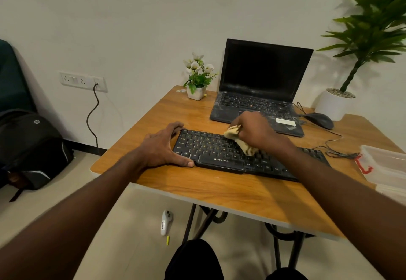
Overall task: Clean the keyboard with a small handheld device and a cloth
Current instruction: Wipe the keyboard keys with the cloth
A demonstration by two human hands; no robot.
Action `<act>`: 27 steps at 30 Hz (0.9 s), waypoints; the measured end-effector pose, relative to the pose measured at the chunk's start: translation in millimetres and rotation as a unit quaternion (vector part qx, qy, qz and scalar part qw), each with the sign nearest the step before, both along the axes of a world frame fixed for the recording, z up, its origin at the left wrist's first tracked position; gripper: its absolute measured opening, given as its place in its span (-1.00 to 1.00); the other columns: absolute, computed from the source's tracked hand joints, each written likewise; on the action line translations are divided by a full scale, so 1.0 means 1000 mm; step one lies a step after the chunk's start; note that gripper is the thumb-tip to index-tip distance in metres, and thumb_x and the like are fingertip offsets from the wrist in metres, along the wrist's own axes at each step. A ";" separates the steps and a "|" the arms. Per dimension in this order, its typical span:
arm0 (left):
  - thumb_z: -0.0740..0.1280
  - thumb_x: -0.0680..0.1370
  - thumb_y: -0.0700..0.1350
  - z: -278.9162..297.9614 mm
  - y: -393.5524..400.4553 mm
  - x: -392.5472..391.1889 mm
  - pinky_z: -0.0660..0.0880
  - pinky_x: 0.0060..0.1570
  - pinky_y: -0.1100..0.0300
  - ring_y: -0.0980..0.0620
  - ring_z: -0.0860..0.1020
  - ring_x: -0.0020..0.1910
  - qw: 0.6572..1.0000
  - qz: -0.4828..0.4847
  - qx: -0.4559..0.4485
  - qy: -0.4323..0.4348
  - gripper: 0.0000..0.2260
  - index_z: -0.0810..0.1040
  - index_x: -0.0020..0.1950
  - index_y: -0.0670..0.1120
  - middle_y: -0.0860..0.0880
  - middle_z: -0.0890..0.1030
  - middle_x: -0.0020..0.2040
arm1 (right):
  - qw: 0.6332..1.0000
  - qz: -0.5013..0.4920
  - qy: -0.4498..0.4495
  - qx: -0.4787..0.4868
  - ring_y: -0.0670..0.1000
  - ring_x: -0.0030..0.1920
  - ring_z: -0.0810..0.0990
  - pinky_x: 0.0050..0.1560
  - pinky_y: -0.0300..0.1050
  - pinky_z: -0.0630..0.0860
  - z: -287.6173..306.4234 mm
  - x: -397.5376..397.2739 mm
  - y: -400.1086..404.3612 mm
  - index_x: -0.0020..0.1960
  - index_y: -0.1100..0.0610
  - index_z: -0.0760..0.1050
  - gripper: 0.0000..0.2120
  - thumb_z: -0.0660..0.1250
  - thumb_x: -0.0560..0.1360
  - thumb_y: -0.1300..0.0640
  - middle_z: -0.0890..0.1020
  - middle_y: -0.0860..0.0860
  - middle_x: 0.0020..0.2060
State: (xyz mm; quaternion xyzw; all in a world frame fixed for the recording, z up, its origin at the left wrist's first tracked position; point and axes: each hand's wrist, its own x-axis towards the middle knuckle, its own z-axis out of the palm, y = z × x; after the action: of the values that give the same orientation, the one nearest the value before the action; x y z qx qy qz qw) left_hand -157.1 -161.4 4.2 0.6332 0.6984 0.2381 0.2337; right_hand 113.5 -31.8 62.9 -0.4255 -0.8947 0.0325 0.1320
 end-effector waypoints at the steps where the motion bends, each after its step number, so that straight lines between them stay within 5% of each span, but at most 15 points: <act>1: 0.65 0.21 0.43 0.000 0.000 0.000 0.08 0.58 -0.13 -0.13 0.34 0.58 1.000 0.000 0.001 -0.001 0.16 0.08 0.64 0.27 0.02 0.38 0.63 | 1.000 -0.007 -0.007 0.014 0.03 -0.01 0.67 0.00 -0.02 0.63 -0.003 -0.002 -0.002 0.17 0.06 0.70 -0.77 0.47 0.52 0.21 0.73 0.05 0.02; 6: 0.65 0.24 0.38 0.004 -0.003 0.004 0.07 0.59 -0.13 -0.11 0.34 0.58 1.000 0.000 0.011 0.005 0.14 0.10 0.66 0.22 0.03 0.39 0.62 | 0.990 -0.046 -0.088 0.098 0.20 0.09 0.65 0.07 0.12 0.64 -0.014 -0.003 -0.006 0.25 0.16 0.63 -0.69 0.40 0.53 0.32 0.65 0.17 0.14; 11: 0.63 0.22 0.42 0.003 -0.005 0.005 0.10 0.59 -0.15 -0.10 0.37 0.56 1.000 0.002 0.023 0.012 0.15 0.11 0.66 0.20 0.02 0.40 0.61 | 0.981 0.070 -0.121 0.131 0.08 0.01 0.58 0.01 -0.01 0.60 -0.015 -0.004 -0.017 0.18 0.15 0.66 -0.71 0.41 0.50 0.36 0.59 0.05 0.03; 14: 0.63 0.22 0.42 0.004 -0.004 0.005 0.11 0.59 -0.15 -0.12 0.38 0.55 1.000 0.001 0.015 0.012 0.15 0.10 0.66 0.22 0.00 0.42 0.60 | 0.995 0.044 -0.062 0.060 0.00 0.03 0.59 -0.03 -0.13 0.52 -0.010 0.018 -0.015 0.20 0.07 0.68 -0.69 0.43 0.51 0.30 0.64 -0.01 0.04; 18: 0.64 0.24 0.38 0.005 -0.005 0.007 0.10 0.58 -0.13 -0.15 0.34 0.57 1.000 0.004 0.011 0.011 0.14 0.10 0.67 0.20 -0.03 0.39 0.61 | 0.997 -0.065 -0.014 0.030 0.05 0.00 0.67 0.01 -0.01 0.62 -0.007 0.018 0.000 0.17 0.08 0.70 -0.77 0.46 0.52 0.23 0.73 0.06 0.03; 23: 0.53 0.11 0.60 0.000 -0.003 0.000 0.06 0.61 -0.19 -0.21 0.29 0.61 1.000 -0.006 -0.010 0.008 0.25 0.04 0.67 0.29 -0.02 0.34 0.65 | 0.998 -0.064 0.003 0.017 0.05 0.06 0.67 0.11 0.01 0.63 -0.017 0.017 -0.009 0.21 0.11 0.68 -0.72 0.44 0.52 0.29 0.72 0.07 0.08; 27: 0.30 0.37 0.65 -0.004 -0.006 0.018 0.21 0.58 -0.31 -0.19 0.41 0.53 0.994 0.070 0.065 -0.060 -0.07 0.19 0.64 0.27 -0.04 0.45 0.59 | 0.996 -0.081 0.035 0.000 0.03 0.02 0.67 0.04 -0.04 0.64 -0.020 0.021 -0.010 0.19 0.09 0.69 -0.70 0.45 0.50 0.31 0.73 0.05 0.06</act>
State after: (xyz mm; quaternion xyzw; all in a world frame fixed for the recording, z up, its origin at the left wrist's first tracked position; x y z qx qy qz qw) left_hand -139.3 -167.3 0.4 0.5815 0.7082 0.3367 0.2165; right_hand 135.0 -41.5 43.2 -0.4954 -0.8521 0.0369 0.1649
